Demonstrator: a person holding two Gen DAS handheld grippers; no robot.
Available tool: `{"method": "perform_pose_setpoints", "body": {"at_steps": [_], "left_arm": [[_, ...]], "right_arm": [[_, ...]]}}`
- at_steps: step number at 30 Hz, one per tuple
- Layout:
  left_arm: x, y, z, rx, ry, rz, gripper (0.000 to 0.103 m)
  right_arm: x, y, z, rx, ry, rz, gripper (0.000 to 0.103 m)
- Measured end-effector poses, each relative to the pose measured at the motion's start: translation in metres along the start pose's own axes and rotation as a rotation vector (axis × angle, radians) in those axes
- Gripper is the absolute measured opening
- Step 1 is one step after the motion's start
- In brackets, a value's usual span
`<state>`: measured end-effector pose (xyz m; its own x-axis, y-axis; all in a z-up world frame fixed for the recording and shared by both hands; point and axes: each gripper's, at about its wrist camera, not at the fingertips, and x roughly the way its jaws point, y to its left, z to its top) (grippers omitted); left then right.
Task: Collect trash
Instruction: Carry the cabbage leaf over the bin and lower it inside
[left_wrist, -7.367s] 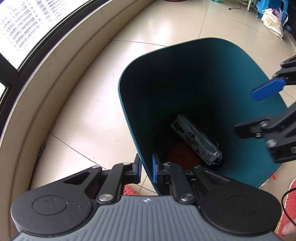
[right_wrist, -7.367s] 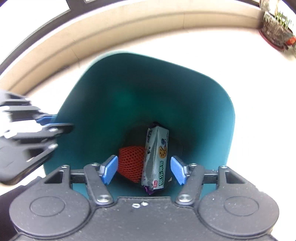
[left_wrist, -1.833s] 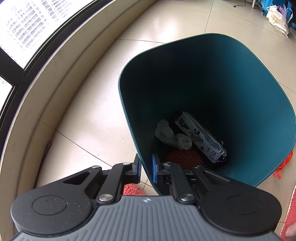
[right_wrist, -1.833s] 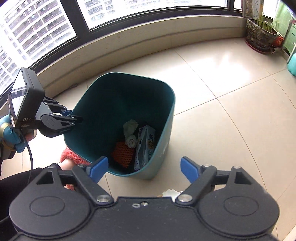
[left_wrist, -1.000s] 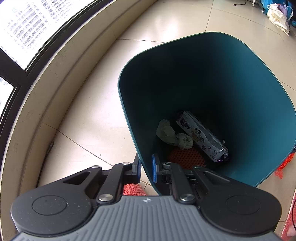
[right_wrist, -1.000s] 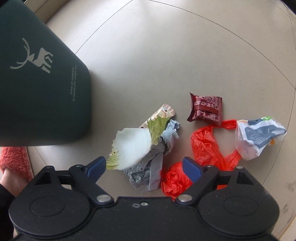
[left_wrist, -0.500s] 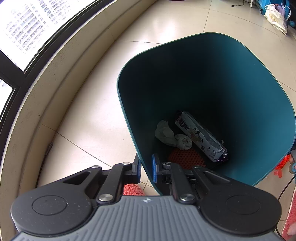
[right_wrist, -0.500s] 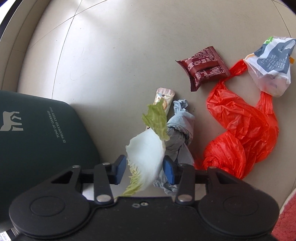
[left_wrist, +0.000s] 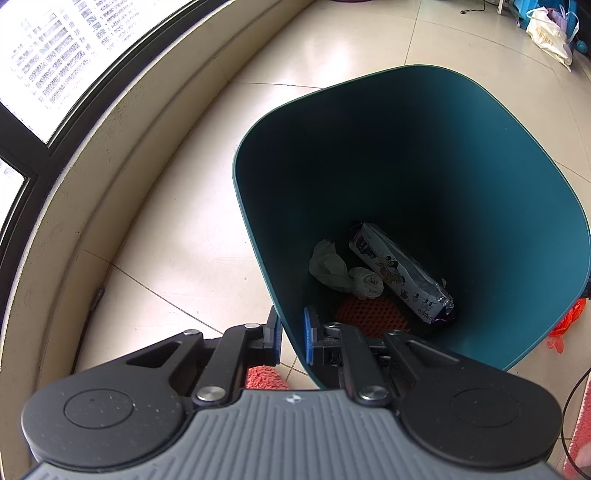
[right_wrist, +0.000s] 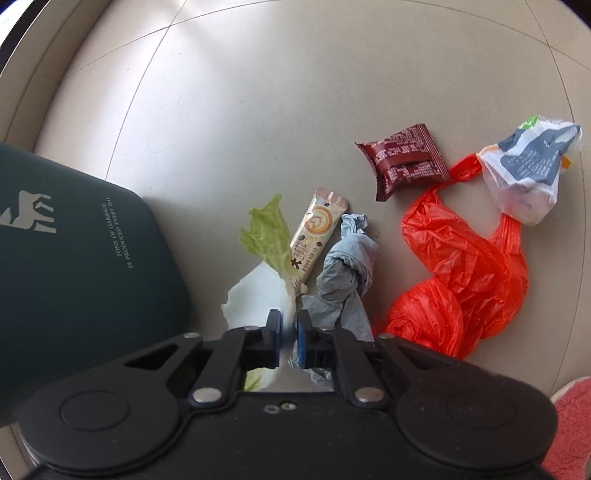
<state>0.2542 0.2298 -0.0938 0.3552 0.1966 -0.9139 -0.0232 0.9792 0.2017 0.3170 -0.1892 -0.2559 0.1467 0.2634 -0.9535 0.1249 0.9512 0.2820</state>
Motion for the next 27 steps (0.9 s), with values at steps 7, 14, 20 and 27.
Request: {"method": "perform_pose_setpoints", "body": {"at_steps": [7,14,20,27], "left_arm": [[0.0,-0.001,0.002,-0.006,0.008,0.005,0.011],[0.0,0.0,0.002,-0.007,0.008,0.005,0.011],[0.001,-0.002,0.002,-0.002,0.009,0.01,0.011],[0.002,-0.003,0.004,-0.01,0.017,0.008,0.011]], "right_arm": [[-0.061,0.031,0.006,-0.269,-0.041,-0.067,0.007],[-0.133,0.058,0.014,-0.433,-0.089,-0.059,0.007],[-0.204,0.099,0.015,-0.596,-0.21,-0.041,0.008],[-0.256,0.159,0.013,-0.77,-0.301,0.009,0.008]]}}
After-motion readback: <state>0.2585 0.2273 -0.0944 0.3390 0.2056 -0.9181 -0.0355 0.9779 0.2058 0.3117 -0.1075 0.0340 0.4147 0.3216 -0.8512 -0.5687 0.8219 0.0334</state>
